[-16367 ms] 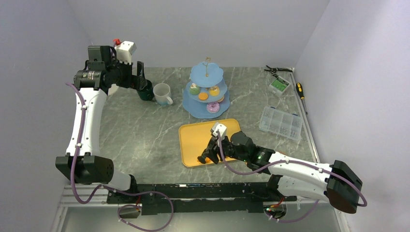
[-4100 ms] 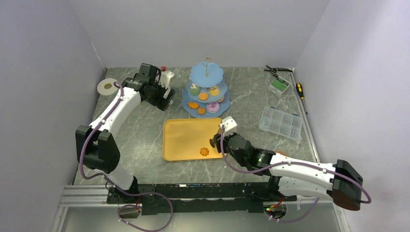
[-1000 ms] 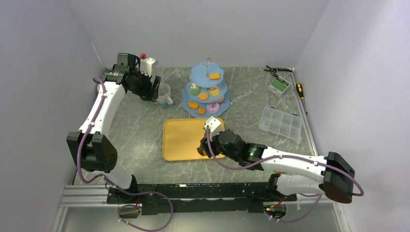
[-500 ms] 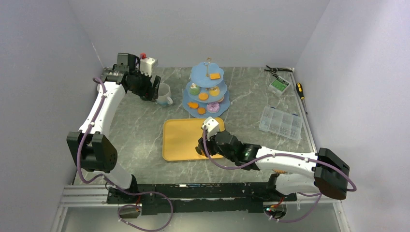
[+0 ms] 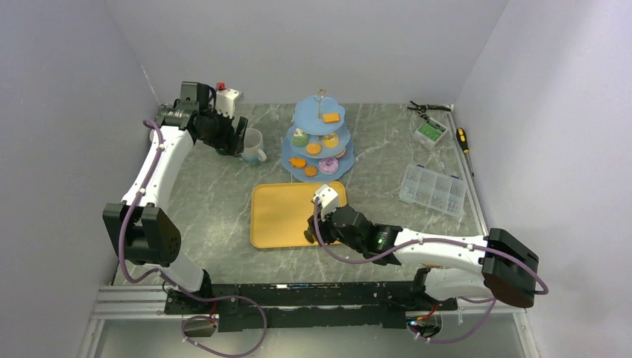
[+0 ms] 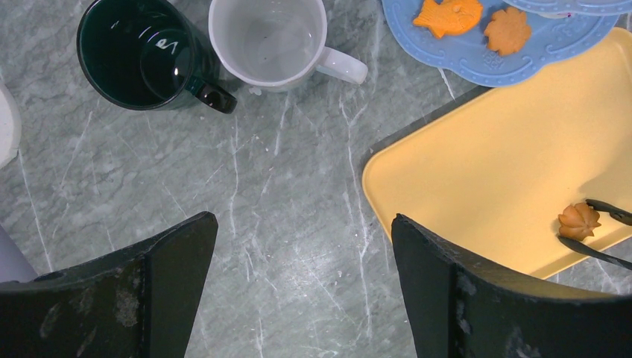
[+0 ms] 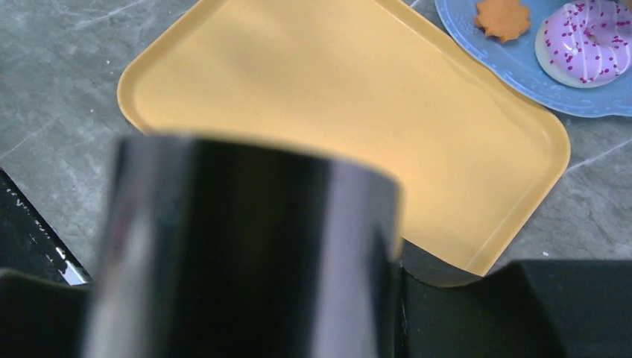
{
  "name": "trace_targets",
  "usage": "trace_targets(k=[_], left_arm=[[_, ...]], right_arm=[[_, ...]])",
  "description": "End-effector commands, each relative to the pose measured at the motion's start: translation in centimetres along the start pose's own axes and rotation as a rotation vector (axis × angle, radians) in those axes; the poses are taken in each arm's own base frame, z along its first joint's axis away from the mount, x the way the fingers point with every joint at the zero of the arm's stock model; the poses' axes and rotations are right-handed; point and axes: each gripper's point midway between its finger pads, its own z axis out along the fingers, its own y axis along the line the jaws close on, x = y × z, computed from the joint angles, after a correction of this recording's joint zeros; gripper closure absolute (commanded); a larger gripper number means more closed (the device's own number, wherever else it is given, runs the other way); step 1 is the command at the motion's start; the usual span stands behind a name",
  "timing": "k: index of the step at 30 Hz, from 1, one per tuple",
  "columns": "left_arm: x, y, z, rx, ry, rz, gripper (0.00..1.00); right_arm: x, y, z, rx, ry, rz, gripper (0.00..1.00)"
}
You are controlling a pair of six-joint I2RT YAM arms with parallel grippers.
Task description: Serve the afternoon tea
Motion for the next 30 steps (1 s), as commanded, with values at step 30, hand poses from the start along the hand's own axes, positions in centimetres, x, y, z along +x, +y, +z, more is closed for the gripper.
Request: trace_targets(k=[30], left_arm=[[-1.8,0.3,-2.1,-0.031,-0.068,-0.008,0.07]], right_arm=[[-23.9,-3.9,-3.6,0.127,-0.443,-0.185,0.54]])
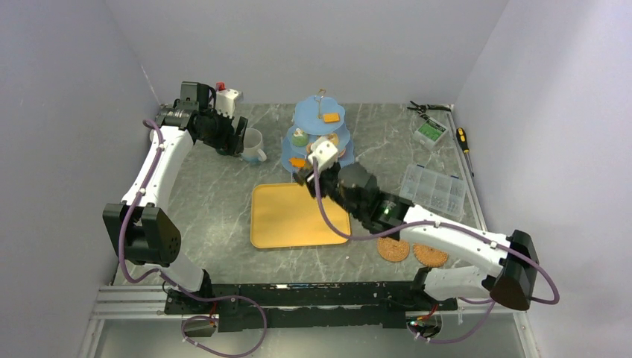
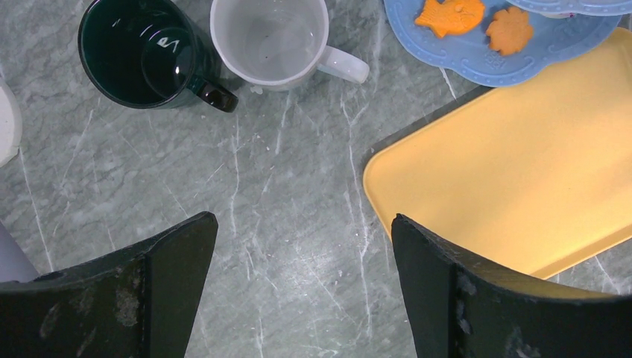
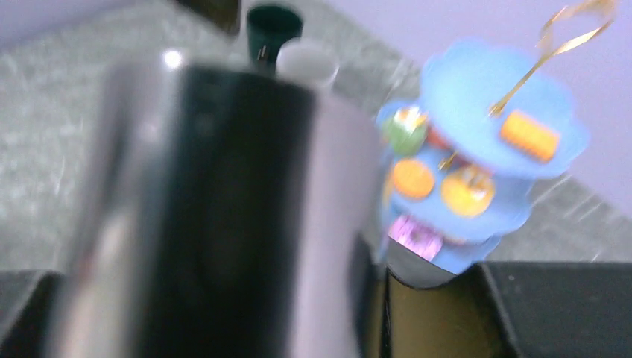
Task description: Serve the afternoon tea
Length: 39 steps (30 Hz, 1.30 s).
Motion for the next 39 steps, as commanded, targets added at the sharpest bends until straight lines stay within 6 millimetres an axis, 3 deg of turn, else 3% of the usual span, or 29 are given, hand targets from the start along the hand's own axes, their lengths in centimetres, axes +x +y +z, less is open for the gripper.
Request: trace_targets(k=[1,10,18,26,33,39], left_arm=[[-1.8,0.3,-2.2,-0.031,-0.071,-0.006,0.07],[-1.9,0.5,-2.4,-0.038,-0.079,-0.009,0.07],[-1.7,0.7,-2.2,-0.041,-0.080,-0.011,0.07],[-1.8,0.9,-2.1,-0.038,-0.084,-0.017,0.07],[-1.9,1.0,-2.2,-0.038,-0.086,-0.015,0.07],[-2.0,1.0,-2.6,-0.045,-0.094,-0.009,0.07]], right_arm=[[-8.7,-3.6,1.5,0.040,-0.194,-0.029,0.54],[-14.1,-8.9,6.6,0.115,-0.276,-0.076,0.54],[-14.8,-12.6,10.1,0.174,-0.280,-0.087,0.54],[-13.2,-12.6,11.9,0.172,-0.258,-0.071,0.48],[-12.9,-12.6,11.9,0.172,-0.263,-0.061,0.39],[-13.7,-12.4,10.6,0.159,-0.285,-0.057,0.40]])
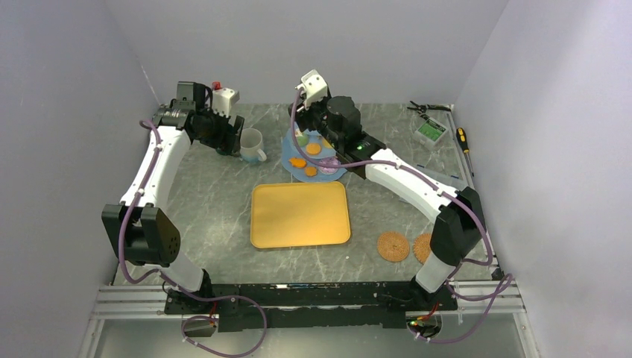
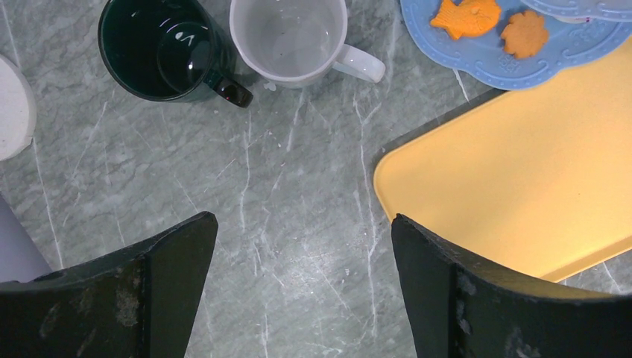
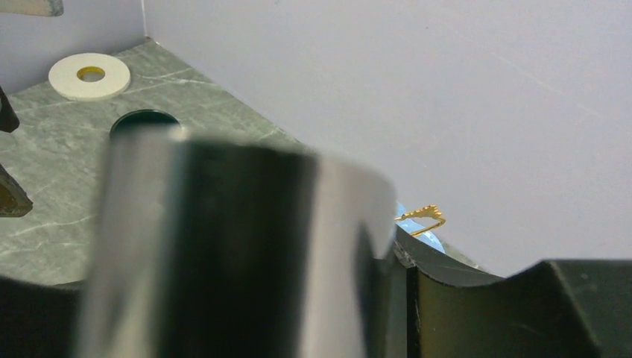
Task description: Serve the afternoon tea
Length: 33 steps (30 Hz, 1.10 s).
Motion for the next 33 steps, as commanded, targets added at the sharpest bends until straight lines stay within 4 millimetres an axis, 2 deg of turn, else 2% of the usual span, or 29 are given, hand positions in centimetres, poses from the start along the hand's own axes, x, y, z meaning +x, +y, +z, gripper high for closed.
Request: trace_targets(k=[1,4,7,13,16,22,27,33], left_arm=[[-2.2,0.0,-2.4,-0.017,-0.094,0.004,0.07],[-2.4,0.1,-2.6,-0.020,-0.098,0.001,0.07],[-2.5,0.2,-2.9,-0.024,-0.107,0.000,0.07],[-2.7,0.2,-3.3,-0.026,-0.116,0.004,0.07],[-2.8,0.2,-3.7,-0.027,-0.124,0.008,0.07],[-2.9,-0.1,-4.2,-0.023,-0.136,0.008,0.07],[-2.9,-0.3,-4.3,-0.015,-0.140,0.002,0.07],[-3.1,-0.2,-5.0,-0.027,-0.152,0.016,0.07]], right_arm=[[-4.9,-0.5,-1.8,-0.011,-0.136,0.035,0.40],[-6.5,-0.1,-3.9,-0.050,-0.164,0.082,0.43],[-7.3,1.4,-6.7,-0.112,-0.171,0.148,0.44],[-5.0,6.6,-12.2,-0.302,-0.045,0.290,0.46],[-1.9,8.5,-14.3,-0.355,0.080,0.395,0.48],[4.4,9.6,-16.4,-0.270,0.354,0.612,0.50],[9.3,11.0,-16.3,-0.196,0.547,0.769,0.51],[14.4,11.4,-14.9,-0.144,0.706,0.991,0.52]])
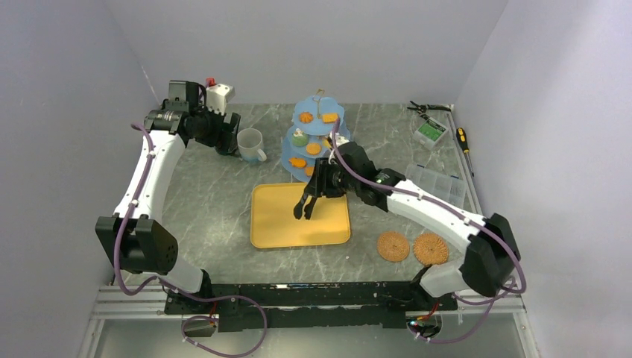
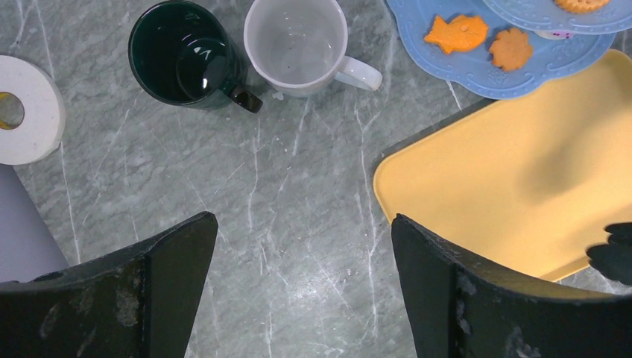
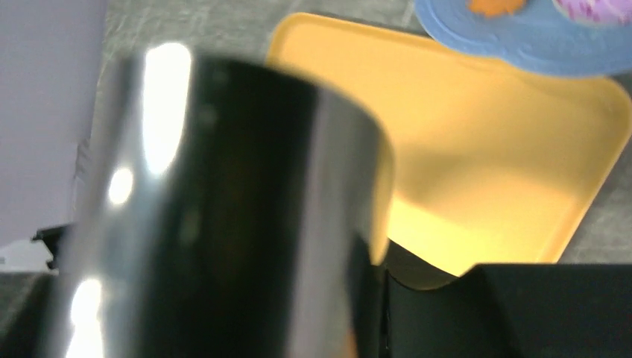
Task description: Serve the afternoon tea
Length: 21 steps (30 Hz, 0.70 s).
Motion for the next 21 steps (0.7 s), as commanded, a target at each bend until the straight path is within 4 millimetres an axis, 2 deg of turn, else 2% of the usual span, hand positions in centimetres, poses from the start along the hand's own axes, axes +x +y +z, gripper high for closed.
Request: trace_targets(k=[1,5,12,21], left_arm=[[-2.2,-0.2,-2.7,-0.010,-0.089,0.011,0.07],[-2.2,-0.3,-3.0,-0.009,-0.091,0.019,0.07],[-2.2,-0.5,-3.4,-0.006,-0.100,0.027,0.07],[-2.2,-1.3,-4.0,0.034,-0.112,0.041,0.07]], right_arm=[[1.2,-1.7,2.0,-0.014,0.069,0.273,0.52],[3.2,-4.0,4.1,0.022,0.153,0.428,0.54],[5.3,-6.3,6.2,0.099,0.165,0.576,0.54],[7.3,-7.4,8.4,0.113,0.188,0.776,0.50]])
